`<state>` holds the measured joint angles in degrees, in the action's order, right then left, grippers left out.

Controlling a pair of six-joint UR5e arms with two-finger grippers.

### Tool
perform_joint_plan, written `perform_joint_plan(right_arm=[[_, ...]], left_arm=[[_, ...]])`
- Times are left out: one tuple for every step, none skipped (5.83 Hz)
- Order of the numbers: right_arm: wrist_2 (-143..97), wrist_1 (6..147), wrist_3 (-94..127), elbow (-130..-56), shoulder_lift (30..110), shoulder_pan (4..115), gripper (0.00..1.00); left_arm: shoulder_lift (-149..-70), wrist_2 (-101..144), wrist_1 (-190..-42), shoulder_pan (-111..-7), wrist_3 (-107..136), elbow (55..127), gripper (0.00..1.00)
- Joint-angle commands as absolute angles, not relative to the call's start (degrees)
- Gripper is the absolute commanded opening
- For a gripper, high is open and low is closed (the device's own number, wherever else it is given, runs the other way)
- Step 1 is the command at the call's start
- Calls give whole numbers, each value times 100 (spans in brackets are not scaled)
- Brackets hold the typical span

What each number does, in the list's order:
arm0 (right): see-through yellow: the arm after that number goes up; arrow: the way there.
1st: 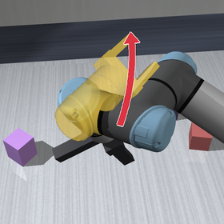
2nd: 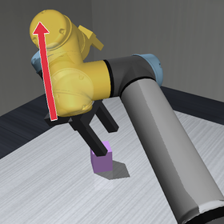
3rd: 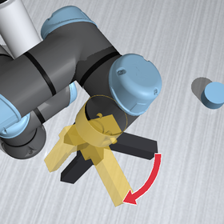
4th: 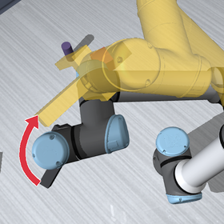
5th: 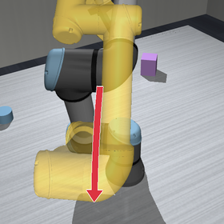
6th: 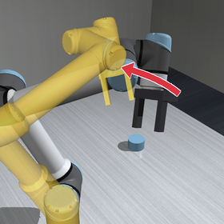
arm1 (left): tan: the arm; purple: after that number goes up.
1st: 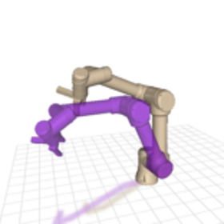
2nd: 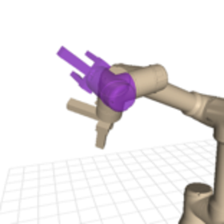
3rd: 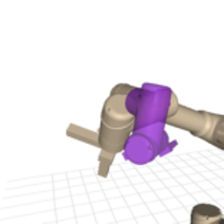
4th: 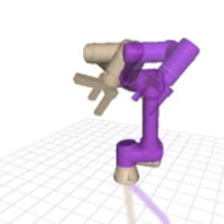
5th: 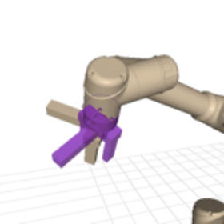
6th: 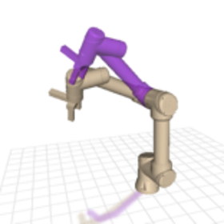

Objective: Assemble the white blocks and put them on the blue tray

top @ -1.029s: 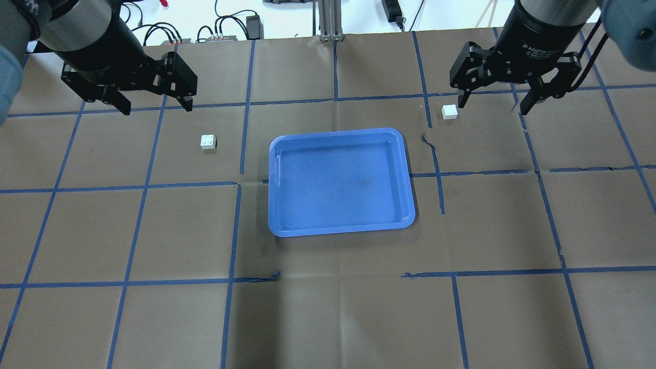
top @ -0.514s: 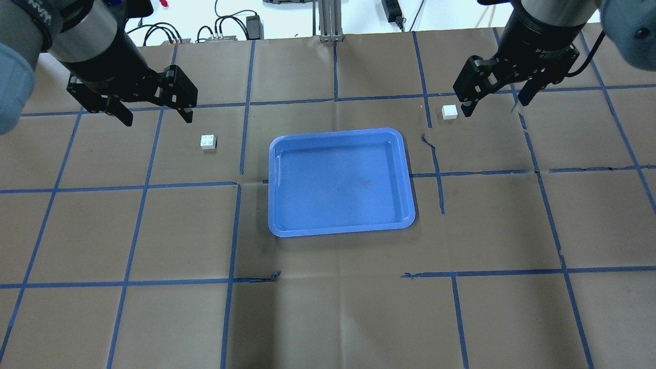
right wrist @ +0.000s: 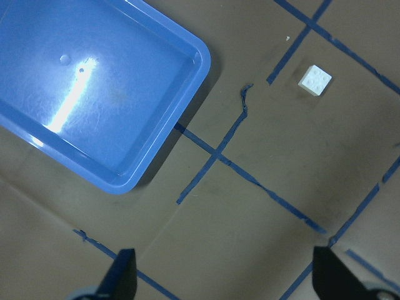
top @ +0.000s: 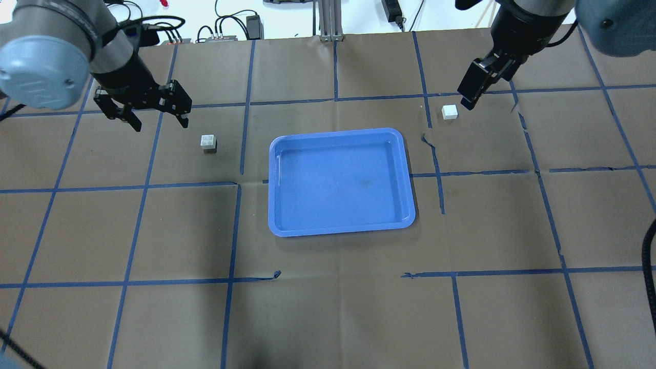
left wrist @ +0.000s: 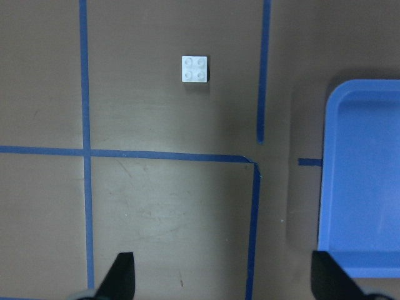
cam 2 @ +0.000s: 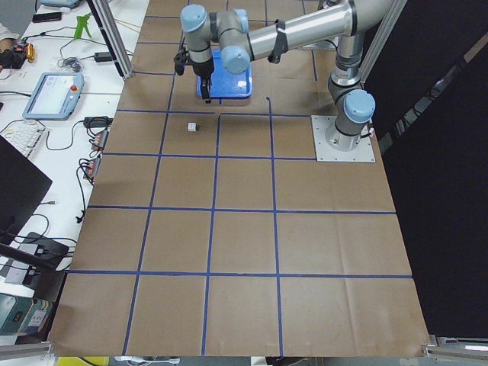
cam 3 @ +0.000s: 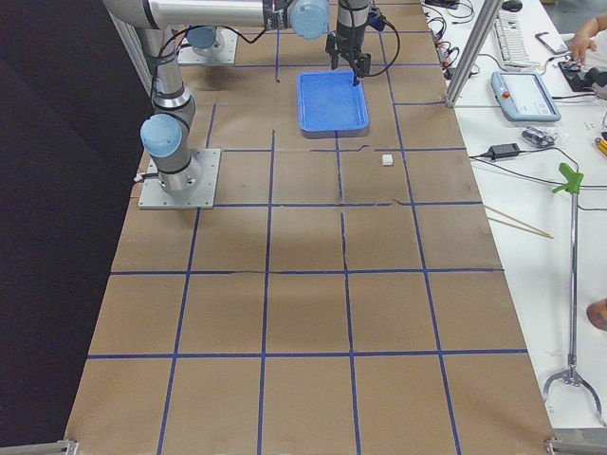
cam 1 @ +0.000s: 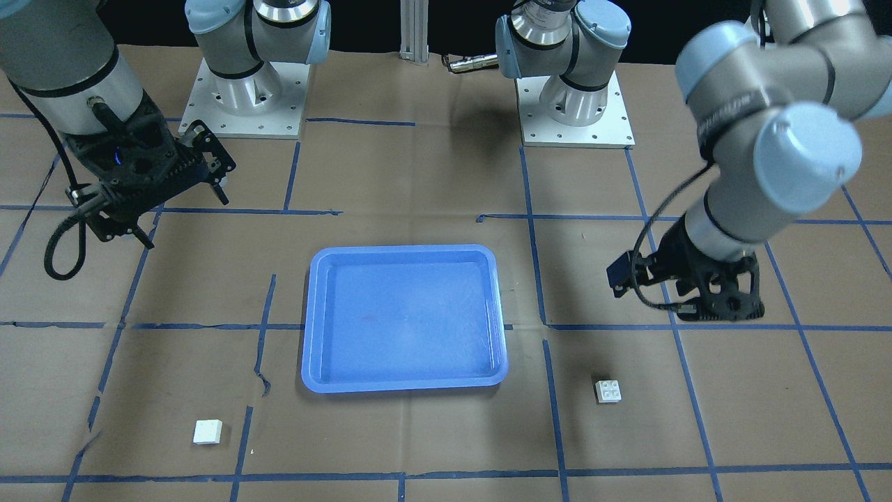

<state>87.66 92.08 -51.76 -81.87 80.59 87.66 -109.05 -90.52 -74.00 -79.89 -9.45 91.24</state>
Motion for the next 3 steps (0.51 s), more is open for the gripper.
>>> perform_joint_plan(right_arm=[[8763, 9229, -7015, -7527, 7421, 8667, 99], [8763, 9229, -7797, -7193, 7105, 8527, 99], [8745, 9229, -8683, -6781, 6675, 8343, 99]], left_arm=[[-11765, -9062, -6282, -7928, -1072, 9141, 99], [-12125, -9044, -6032, -7954, -1072, 9028, 99], [-12268, -9009, -5812, -8015, -1090, 9000, 98]])
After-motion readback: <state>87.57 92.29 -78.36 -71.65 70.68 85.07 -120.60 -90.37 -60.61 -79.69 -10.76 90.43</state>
